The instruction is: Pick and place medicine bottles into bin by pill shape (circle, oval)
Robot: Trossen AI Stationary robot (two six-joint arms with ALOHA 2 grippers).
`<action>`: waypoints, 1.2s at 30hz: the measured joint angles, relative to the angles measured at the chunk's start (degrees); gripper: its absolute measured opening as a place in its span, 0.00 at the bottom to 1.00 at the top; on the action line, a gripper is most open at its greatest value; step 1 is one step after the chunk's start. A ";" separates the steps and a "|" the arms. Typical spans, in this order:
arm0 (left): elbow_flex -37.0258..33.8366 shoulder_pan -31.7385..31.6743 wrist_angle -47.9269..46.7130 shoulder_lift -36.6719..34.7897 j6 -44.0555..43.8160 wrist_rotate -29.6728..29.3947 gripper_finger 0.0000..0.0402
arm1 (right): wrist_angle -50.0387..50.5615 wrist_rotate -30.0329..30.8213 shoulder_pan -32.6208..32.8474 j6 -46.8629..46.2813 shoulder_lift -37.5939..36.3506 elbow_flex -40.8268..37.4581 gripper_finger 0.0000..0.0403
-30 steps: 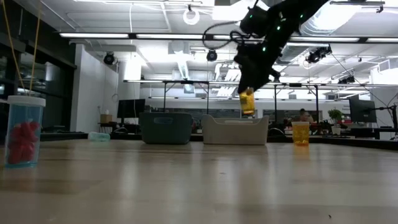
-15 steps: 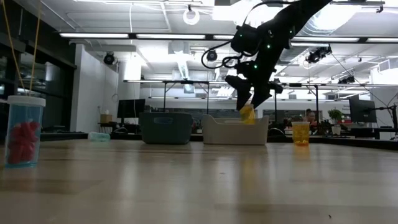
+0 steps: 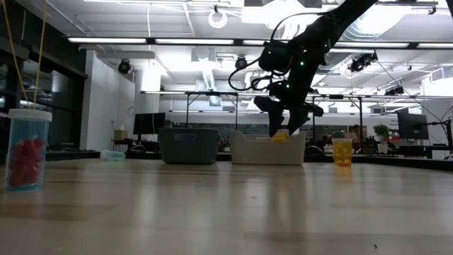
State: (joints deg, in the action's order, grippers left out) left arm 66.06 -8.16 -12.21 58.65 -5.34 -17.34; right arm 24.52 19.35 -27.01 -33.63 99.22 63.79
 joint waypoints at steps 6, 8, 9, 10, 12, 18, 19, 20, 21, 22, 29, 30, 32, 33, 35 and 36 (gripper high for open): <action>0.00 0.00 0.00 0.00 0.02 0.00 0.62 | 0.69 0.00 -0.01 -3.22 0.00 0.00 0.50; 0.00 0.00 0.00 0.00 0.02 0.00 0.62 | 0.67 0.00 -0.01 -3.67 0.00 0.00 0.53; 0.00 -0.01 0.00 0.00 0.02 0.00 0.62 | 0.73 0.00 -0.01 -3.65 0.00 0.00 0.54; 0.00 -0.01 0.00 0.00 0.02 0.00 0.62 | 0.92 0.00 -0.01 -3.67 0.00 0.00 0.56; 0.00 -0.02 0.00 0.00 0.02 0.00 0.62 | 1.37 0.00 -0.01 -3.67 0.00 0.00 0.60; 0.00 0.00 0.00 0.00 0.02 0.00 0.62 | 1.86 -0.26 -0.01 -3.61 0.00 0.00 0.70; 0.00 -0.02 0.00 0.00 0.02 0.00 0.62 | 1.82 -0.26 -0.01 -3.58 -0.01 0.00 0.71; 0.00 -0.01 0.00 0.00 0.02 0.00 0.62 | 1.91 -0.28 -0.01 -3.47 -0.14 0.02 0.72; 0.00 0.00 0.00 0.00 0.02 0.00 0.62 | 2.27 -0.26 0.01 -2.57 -0.30 0.24 0.72; 0.00 -0.01 0.00 0.00 0.02 0.00 0.62 | 2.22 -0.26 -0.01 -1.20 -0.63 0.54 0.72; 0.00 -0.02 -1.09 0.00 0.00 0.00 0.62 | 4.47 -0.36 1.82 8.67 -10.26 1.73 0.72; 0.00 -0.02 -1.71 0.00 0.00 0.00 0.62 | 4.75 -0.74 2.76 9.61 -12.57 1.73 0.72; 0.00 -0.02 -3.23 0.00 -0.25 0.01 0.62 | 5.34 -1.08 5.27 11.49 -17.16 1.56 0.72; 0.00 -0.02 -3.99 0.00 -0.31 0.01 0.62 | 4.59 -1.26 6.81 12.43 -19.78 0.93 0.72; 0.00 -0.02 -5.77 0.00 -0.32 0.06 0.62 | 2.96 -1.27 10.37 13.39 -24.70 -0.88 0.72; 0.00 -0.02 -6.39 0.00 -0.37 0.07 0.62 | 1.18 -1.46 12.13 13.51 -27.22 -2.23 0.72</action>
State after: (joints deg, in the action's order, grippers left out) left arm 66.06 -8.19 -18.59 58.65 -5.71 -17.28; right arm 25.70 17.89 -14.89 -20.12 72.00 61.56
